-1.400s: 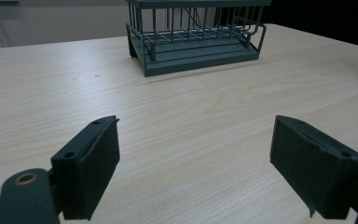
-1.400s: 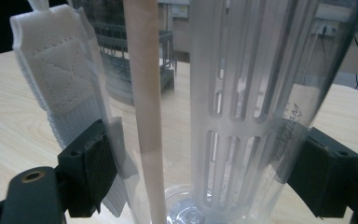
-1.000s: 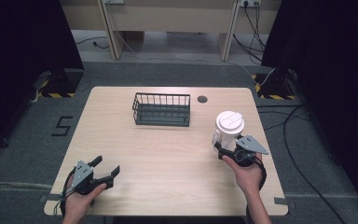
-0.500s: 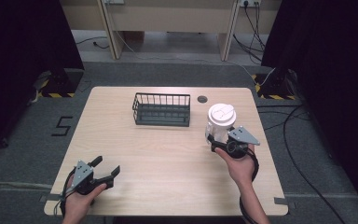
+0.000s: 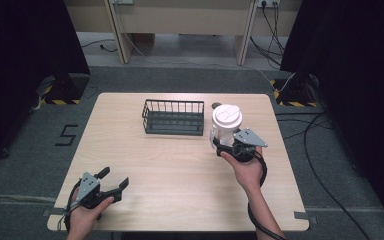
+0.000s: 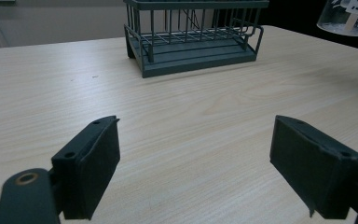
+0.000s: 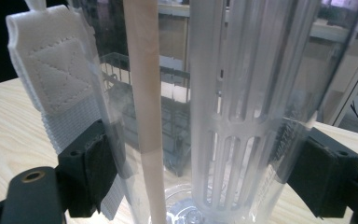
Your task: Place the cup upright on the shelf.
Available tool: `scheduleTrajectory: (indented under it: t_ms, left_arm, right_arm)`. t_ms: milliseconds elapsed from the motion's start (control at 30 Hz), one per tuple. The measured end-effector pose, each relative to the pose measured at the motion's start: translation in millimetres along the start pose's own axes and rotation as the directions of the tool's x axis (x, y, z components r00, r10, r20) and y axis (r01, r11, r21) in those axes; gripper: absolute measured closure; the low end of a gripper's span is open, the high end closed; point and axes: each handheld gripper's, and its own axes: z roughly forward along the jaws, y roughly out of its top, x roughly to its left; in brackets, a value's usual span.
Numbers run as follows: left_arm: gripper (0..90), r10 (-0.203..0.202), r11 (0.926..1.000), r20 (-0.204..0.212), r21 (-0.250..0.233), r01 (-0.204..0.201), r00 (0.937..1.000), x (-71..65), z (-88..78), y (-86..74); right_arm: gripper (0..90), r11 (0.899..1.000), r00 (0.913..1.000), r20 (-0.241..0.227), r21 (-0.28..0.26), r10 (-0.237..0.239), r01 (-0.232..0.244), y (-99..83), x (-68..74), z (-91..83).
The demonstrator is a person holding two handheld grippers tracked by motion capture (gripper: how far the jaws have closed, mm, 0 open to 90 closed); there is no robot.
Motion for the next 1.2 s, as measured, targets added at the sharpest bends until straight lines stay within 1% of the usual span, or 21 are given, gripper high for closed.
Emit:
scheduleTrajectory:
  t_ms: [200,433,700,1200]
  left_arm:
    - [15.4,0.001,1.0000,0.001,0.000,-0.001,1.0000,-0.2,0.0,0.1]
    - [15.3,0.000,1.0000,0.003,-0.001,0.000,1.0000,-0.6,0.2,0.2]
    - [15.3,-0.002,1.0000,0.004,-0.002,0.002,1.0000,-1.0,0.5,0.2]
    - [15.3,-0.001,1.0000,0.008,-0.005,0.001,1.0000,-1.4,0.7,0.5]
  right_arm:
    - [18.6,1.000,1.0000,-0.006,-0.002,0.005,-0.005,4.6,3.4,7.7]
    - [18.6,1.000,0.9999,-0.015,-0.012,-0.001,0.001,11.5,8.7,17.0]
    - [18.6,1.000,0.9997,-0.023,-0.011,-0.001,0.001,16.1,15.1,27.3]
    - [18.6,1.000,0.9993,-0.036,-0.015,0.005,-0.005,25.4,22.6,43.4]
